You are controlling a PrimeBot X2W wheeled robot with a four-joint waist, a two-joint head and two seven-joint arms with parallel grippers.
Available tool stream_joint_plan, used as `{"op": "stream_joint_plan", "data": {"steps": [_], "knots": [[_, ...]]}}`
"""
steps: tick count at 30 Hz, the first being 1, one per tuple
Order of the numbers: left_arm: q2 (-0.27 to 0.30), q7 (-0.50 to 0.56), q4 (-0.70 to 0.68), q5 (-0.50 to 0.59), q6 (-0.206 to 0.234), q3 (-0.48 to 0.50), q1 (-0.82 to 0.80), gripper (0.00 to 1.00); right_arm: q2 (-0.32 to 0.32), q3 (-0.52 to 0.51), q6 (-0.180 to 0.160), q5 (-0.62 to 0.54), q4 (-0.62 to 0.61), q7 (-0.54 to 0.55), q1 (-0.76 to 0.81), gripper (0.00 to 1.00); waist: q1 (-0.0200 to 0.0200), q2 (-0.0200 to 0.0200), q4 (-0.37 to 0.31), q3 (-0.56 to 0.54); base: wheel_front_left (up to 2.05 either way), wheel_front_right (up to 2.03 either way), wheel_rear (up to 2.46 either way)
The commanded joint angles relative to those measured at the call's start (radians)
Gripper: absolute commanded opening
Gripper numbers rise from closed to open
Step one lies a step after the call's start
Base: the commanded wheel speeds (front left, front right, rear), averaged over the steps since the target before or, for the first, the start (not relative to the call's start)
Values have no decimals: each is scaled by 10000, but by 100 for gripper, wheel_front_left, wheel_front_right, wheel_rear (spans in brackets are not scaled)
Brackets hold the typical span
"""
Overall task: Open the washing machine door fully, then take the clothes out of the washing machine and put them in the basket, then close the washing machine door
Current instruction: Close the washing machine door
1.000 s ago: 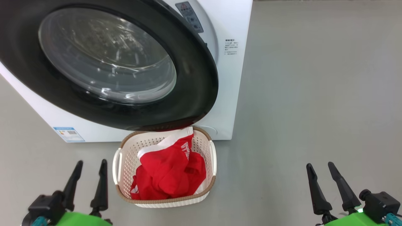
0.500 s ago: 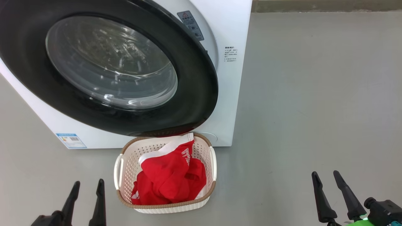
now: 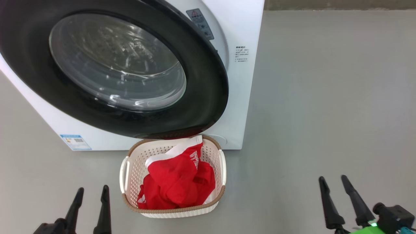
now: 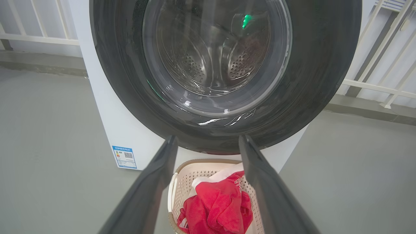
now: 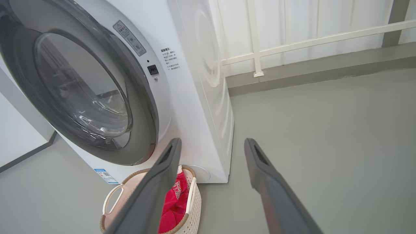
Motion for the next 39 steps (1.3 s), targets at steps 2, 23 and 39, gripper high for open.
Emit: {"op": "stream_joint_plan", "data": {"steps": [2,23,39], "knots": [[28,-63,-297,56,-54,202,-287,100,-112,524,63,3,-174,-65,-692,38,0,0,163,175,0,0,0],[-123,-63,-112,-709,-54,-902,-1101,100,-400,2556,63,404,968,-65,-4988,0,0,0,1915,1386,0,0,0],[-125,-63,5,-1728,-54,-1661,-2233,100,-517,2252,63,1240,2296,-65,-6985,0,0,0,2885,3144,0,0,0]]}}
